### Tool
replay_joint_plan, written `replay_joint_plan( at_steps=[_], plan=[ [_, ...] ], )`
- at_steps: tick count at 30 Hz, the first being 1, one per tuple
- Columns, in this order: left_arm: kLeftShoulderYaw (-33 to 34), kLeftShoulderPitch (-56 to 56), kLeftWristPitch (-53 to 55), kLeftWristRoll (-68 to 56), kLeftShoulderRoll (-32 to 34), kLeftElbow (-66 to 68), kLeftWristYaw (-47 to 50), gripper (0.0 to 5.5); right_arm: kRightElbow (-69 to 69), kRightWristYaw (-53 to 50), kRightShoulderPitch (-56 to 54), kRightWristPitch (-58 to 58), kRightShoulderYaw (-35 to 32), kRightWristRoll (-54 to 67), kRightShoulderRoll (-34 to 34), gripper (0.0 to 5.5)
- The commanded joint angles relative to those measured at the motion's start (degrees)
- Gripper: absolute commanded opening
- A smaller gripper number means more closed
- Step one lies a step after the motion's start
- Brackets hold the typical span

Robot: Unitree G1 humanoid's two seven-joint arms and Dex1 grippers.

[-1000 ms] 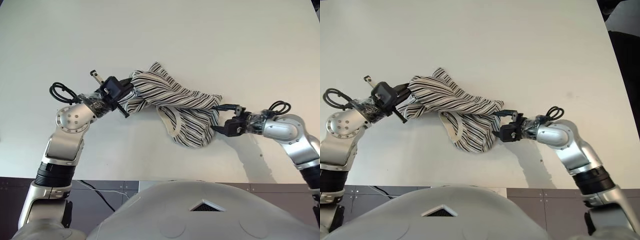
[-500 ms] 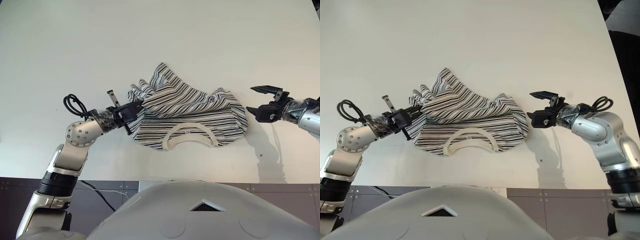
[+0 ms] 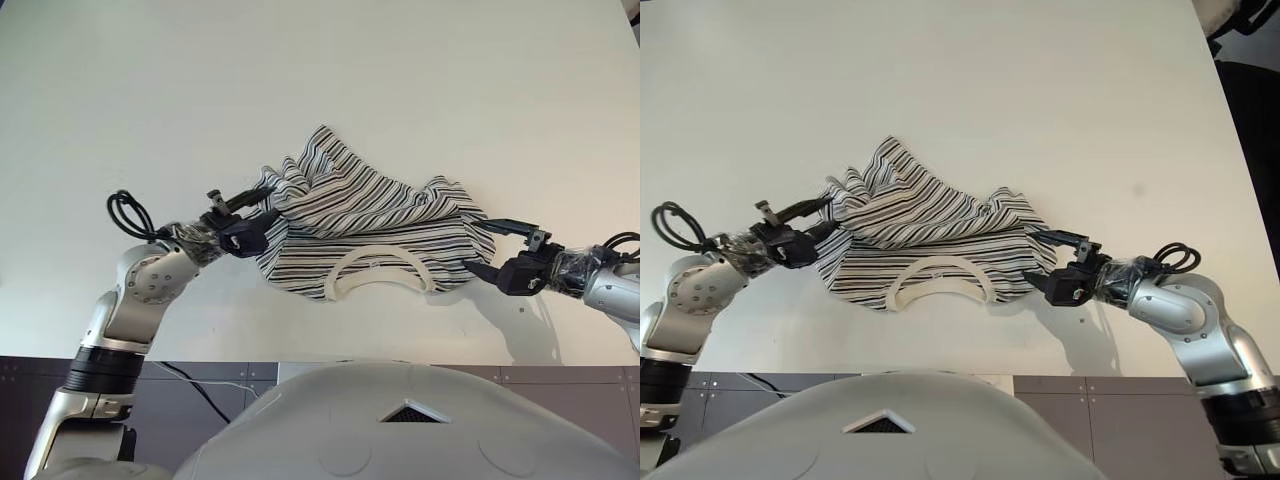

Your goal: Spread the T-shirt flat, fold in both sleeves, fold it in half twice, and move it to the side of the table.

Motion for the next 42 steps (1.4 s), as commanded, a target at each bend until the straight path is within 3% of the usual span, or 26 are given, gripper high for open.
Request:
replay_joint_plan(
  at_steps=[1,6,11,23,42],
  plan=[
    [2.00,4.35,-8.97,0.76,2.55,0.13,2.06,2.08,-0.68,-0.18,0.91,0.17,-0.21,-1.14,0.93,3.44],
    [5.46,15.73,-17.31,-2.18,9.81,0.50,-1.27,2.08,-1.33,-0.72,2.27,0.24,-0.84,-1.46,1.77,3.44],
    [5.56,20.99,-19.03,0.93,12.92,0.58,-3.79,2.08,-3.57,-1.56,4.05,0.79,-1.68,-2.10,2.77,3.44],
    [1.17,12.54,-13.16,17.14,12.17,4.18,-3.30,2.08,-7.08,-2.69,5.87,1.73,-2.54,-4.08,4.52,3.44],
    [-6.39,8.39,-9.97,11.92,16.01,-0.77,-10.04,2.08,-8.59,-3.89,6.63,2.03,-3.59,-5.15,6.73,3.44]
  ],
)
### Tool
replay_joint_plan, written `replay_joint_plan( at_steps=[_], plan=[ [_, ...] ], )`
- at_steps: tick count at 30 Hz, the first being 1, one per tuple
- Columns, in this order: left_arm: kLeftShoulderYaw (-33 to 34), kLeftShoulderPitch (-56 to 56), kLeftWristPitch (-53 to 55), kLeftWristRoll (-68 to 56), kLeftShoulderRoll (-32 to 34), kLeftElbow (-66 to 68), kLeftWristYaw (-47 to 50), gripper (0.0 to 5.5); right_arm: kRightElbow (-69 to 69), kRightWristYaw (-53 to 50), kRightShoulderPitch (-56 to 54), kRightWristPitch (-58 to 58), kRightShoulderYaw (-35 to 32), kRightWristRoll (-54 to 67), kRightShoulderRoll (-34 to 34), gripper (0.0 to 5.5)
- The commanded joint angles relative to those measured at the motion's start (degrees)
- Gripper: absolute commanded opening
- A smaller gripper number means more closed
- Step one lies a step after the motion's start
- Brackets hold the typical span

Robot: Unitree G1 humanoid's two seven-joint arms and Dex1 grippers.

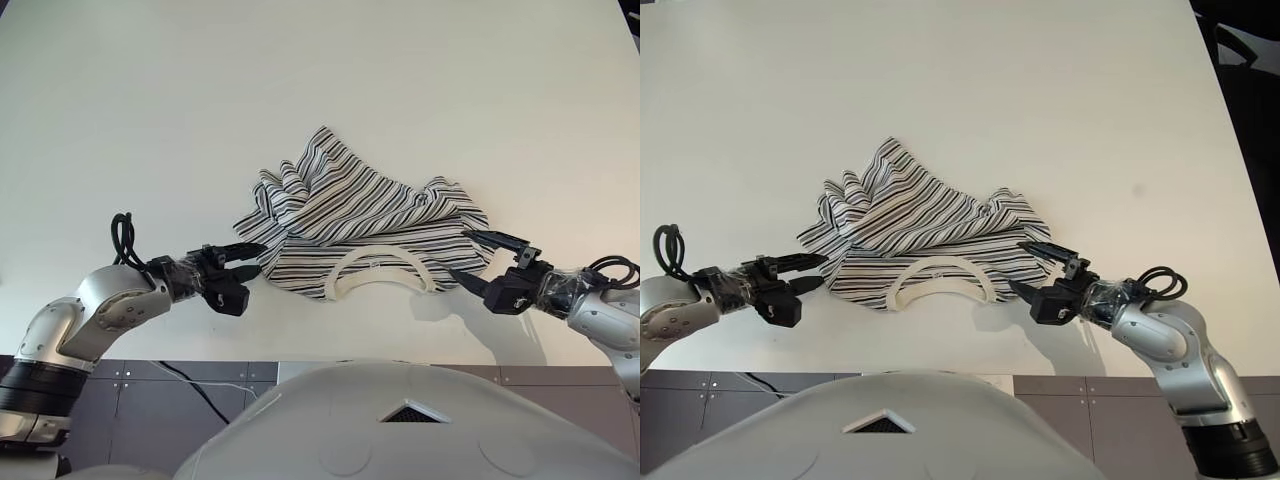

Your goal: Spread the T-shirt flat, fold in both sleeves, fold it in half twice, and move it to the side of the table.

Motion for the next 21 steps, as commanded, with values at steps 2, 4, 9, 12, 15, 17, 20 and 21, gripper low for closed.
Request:
replay_joint_plan(
  at_steps=[2,4,9,12,15,17,20,21],
  plan=[
    [-3.59,2.19,1.08,-0.34,0.73,-0.93,-4.04,2.08,-0.49,-0.17,-0.64,0.34,-0.58,-0.52,0.38,3.44],
    [-4.39,1.93,1.40,-0.27,0.17,-0.89,-3.98,2.08,-0.44,-0.19,-0.66,0.24,-0.58,-0.58,0.49,3.44],
    [-6.10,0.30,2.26,1.21,-1.87,-0.05,-2.53,2.08,-0.38,-0.38,-0.59,0.00,-0.70,-0.63,0.73,3.44],
    [-6.99,-1.86,2.53,3.25,-3.23,1.86,-1.28,2.08,-0.44,-0.53,-0.52,-0.13,-0.56,-0.75,1.01,3.44],
    [-8.22,-3.25,2.55,4.28,-4.05,2.83,-0.65,2.08,-0.41,-0.61,-0.54,-0.33,-0.51,-0.86,1.22,3.44],
    [-8.75,-3.73,2.46,4.53,-4.34,3.09,-0.21,2.08,-0.25,-0.68,-0.59,-0.50,-0.46,-1.02,1.26,3.44],
    [-8.86,-4.36,2.11,4.80,-4.02,3.71,0.52,1.79,-0.17,-0.84,-0.44,-0.61,-0.57,-1.18,1.21,3.44],
    [-8.90,-4.46,1.90,4.82,-3.80,4.00,0.71,1.55,-0.08,-0.92,-0.36,-0.63,-0.60,-1.27,1.20,3.44]
  ],
)
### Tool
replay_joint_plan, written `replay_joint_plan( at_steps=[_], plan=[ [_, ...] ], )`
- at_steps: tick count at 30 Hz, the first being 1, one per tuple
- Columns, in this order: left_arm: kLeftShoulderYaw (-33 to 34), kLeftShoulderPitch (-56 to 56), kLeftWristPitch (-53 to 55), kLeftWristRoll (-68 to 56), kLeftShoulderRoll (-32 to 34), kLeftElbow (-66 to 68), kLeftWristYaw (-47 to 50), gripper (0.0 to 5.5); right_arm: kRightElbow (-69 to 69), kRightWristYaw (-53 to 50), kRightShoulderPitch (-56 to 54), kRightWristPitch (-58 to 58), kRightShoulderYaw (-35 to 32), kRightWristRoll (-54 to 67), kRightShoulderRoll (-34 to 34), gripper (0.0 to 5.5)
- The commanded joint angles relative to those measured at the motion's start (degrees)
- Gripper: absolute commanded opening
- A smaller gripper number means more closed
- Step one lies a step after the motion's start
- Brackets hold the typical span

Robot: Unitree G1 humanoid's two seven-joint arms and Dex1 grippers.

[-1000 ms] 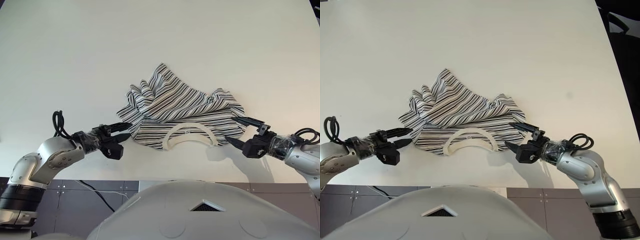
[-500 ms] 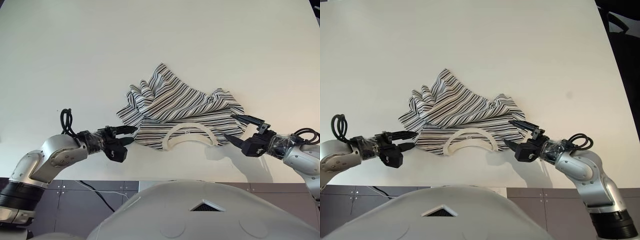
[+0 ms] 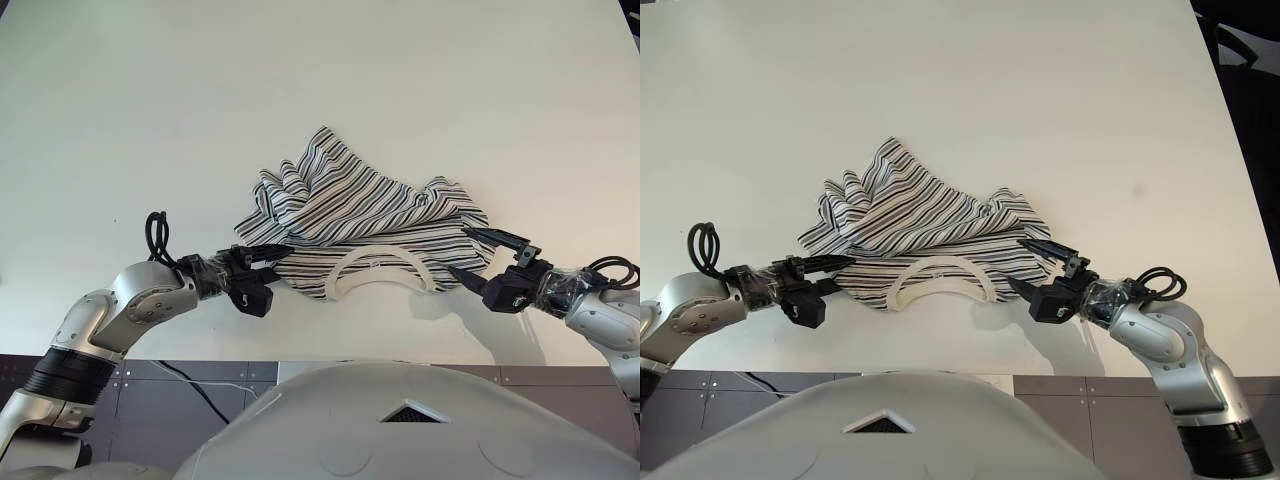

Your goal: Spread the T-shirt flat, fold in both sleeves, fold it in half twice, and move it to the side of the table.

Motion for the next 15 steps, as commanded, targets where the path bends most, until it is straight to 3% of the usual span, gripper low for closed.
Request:
replay_joint_plan(
  at_steps=[1,8,15],
  plan=[
    [-1.84,0.97,0.90,3.83,0.62,3.16,-1.15,1.44,0.01,-0.34,-0.24,-0.40,-0.37,-0.77,0.15,3.44],
    [-2.30,0.85,-0.07,3.53,1.33,3.49,-1.18,0.14,2.95,-0.30,1.80,-1.12,-2.39,-3.11,-2.11,3.44],
    [-1.60,0.92,-0.20,3.96,1.68,3.91,-0.07,0.14,3.31,2.07,7.89,-1.96,-8.46,-2.92,-6.09,3.44]
  ],
)
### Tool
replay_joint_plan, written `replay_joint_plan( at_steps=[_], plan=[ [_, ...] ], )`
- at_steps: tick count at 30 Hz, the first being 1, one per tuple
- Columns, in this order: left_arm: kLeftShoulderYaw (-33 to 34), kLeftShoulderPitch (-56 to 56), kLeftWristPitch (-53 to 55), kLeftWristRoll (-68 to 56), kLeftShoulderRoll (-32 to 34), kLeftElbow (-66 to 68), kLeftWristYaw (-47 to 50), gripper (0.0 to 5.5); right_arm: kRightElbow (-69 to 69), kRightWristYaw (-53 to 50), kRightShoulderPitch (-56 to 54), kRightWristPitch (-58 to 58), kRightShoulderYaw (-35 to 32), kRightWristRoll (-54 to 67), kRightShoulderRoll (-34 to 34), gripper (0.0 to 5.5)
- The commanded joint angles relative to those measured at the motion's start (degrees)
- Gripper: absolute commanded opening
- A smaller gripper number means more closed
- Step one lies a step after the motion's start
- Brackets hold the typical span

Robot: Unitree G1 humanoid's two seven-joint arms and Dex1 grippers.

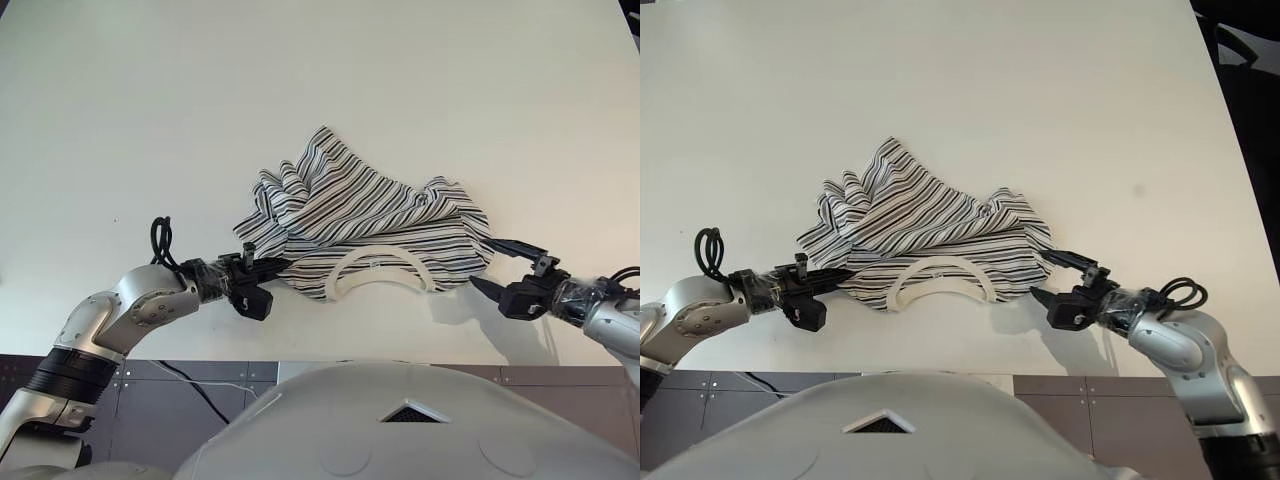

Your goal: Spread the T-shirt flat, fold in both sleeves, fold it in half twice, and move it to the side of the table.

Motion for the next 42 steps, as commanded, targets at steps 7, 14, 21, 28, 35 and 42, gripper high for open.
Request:
replay_joint_plan(
  at_steps=[7,14,21,28,35,42],
  plan=[
    [1.58,2.90,0.92,3.26,2.09,0.97,1.02,0.14,7.07,-0.48,-5.31,-1.59,2.23,-11.43,-3.54,3.44],
    [1.98,3.37,0.71,3.51,1.80,0.07,1.61,0.14,12.21,-6.87,-15.13,-6.99,9.01,-19.88,-2.71,3.44],
    [2.26,3.34,0.78,3.41,1.67,-0.26,1.90,0.14,11.26,-9.97,-14.58,-10.16,10.88,-20.25,-3.37,3.44],
    [2.40,2.74,0.72,3.14,1.65,-0.04,2.03,0.14,10.77,-11.44,-13.59,-10.95,11.76,-20.94,-3.11,3.44],
    [2.43,1.90,-0.08,2.75,1.79,0.65,2.16,0.10,14.23,-14.16,-17.43,-12.09,16.45,-25.87,-1.79,3.24],
    [2.98,1.44,-0.79,2.56,1.95,1.58,2.50,0.10,16.59,-15.88,-19.96,-12.89,20.04,-30.41,-2.73,1.89]
  ],
)
